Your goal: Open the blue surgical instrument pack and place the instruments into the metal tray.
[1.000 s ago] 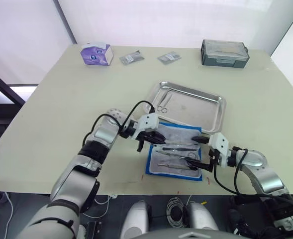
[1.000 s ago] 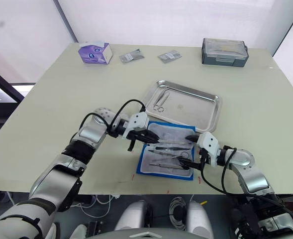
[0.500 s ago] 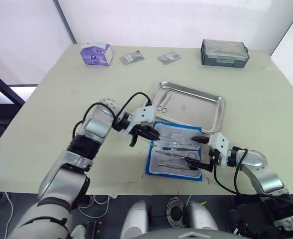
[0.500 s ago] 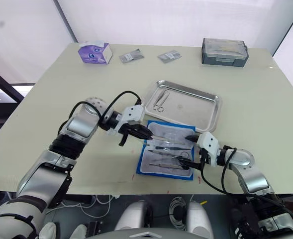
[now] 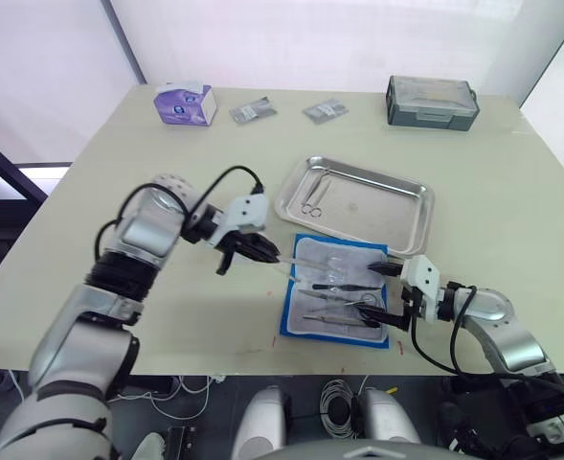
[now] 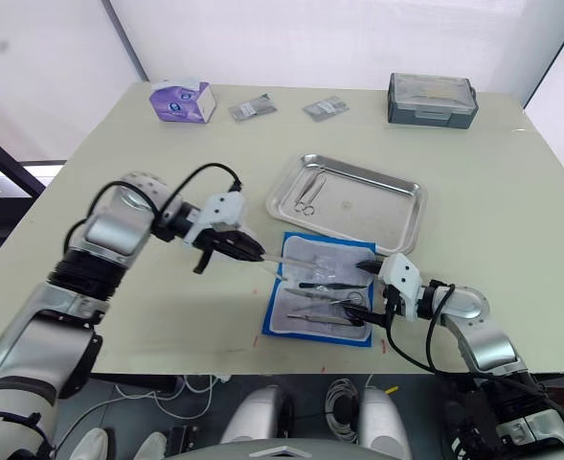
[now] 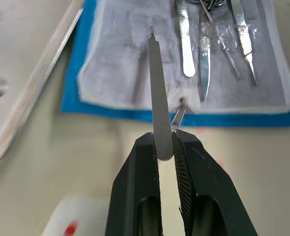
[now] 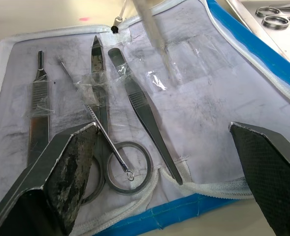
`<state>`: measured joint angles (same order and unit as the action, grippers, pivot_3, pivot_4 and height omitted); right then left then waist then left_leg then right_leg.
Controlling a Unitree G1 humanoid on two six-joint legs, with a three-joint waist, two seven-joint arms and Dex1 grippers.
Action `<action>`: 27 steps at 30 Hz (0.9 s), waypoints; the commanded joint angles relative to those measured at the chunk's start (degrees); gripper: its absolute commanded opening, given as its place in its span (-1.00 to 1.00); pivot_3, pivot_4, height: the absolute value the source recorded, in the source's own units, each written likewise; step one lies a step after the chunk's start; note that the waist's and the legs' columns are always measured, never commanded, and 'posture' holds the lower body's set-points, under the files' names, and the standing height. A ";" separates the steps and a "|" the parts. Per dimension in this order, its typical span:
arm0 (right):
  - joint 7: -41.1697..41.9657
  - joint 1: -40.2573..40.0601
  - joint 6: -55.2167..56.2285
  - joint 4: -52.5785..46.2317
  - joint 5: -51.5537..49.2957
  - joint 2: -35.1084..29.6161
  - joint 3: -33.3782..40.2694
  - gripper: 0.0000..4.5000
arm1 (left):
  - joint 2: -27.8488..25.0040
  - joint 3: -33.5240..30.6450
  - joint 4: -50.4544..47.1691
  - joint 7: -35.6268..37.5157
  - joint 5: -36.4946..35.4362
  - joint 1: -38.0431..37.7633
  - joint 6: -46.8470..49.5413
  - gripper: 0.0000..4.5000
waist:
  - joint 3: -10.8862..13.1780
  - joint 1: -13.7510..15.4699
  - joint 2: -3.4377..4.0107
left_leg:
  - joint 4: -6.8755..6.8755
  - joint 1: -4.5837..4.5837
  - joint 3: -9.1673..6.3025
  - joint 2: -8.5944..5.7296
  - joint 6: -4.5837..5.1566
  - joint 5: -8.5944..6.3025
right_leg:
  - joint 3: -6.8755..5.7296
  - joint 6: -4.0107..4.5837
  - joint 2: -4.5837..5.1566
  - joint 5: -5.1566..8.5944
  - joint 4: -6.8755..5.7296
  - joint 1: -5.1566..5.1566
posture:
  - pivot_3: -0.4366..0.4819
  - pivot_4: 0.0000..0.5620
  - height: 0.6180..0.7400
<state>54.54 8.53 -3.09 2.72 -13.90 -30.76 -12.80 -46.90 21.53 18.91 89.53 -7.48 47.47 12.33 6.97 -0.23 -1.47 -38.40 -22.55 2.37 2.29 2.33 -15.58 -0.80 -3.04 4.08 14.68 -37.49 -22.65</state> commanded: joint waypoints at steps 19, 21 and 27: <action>-0.80 -2.57 -2.76 7.12 6.33 -1.38 -4.02 1.00 | 5.29 -2.43 3.13 -13.66 -9.50 8.19 7.10 -0.98 | 0.03 0.01 -0.05 | -0.01 -0.01 0.01 0.01 0.00 0.00 | 0.01 0.00 -0.05 0.01 -0.04 -0.01 | -0.05 -0.47 0.79; -0.78 -2.63 -2.78 7.04 6.34 -1.42 -4.03 1.00 | 8.09 -3.75 3.36 -17.90 -8.36 8.55 10.12 -0.98 | 0.02 -0.01 -0.07 | -0.01 0.00 -0.05 0.01 0.00 0.00 | 0.03 -0.01 -0.05 0.00 -0.04 0.00 | -0.05 -0.47 0.79; -0.44 -3.45 -3.02 6.06 6.21 -2.44 -3.75 1.00 | 21.11 -7.37 5.17 -37.44 -4.44 9.44 16.39 -0.98 | 0.02 0.13 -0.08 | -0.02 0.00 -0.17 -0.03 0.00 0.00 | 0.06 -0.02 -0.05 0.00 -0.02 0.04 | -0.05 -0.47 0.79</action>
<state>54.64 8.75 -2.91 2.82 -13.92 -31.20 -13.01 -26.71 16.05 24.53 56.60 -12.68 55.38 27.80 6.99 -0.10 -1.55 -38.42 -22.57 2.18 2.24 2.33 -15.58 -0.71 -3.07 4.03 14.68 -37.48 -22.61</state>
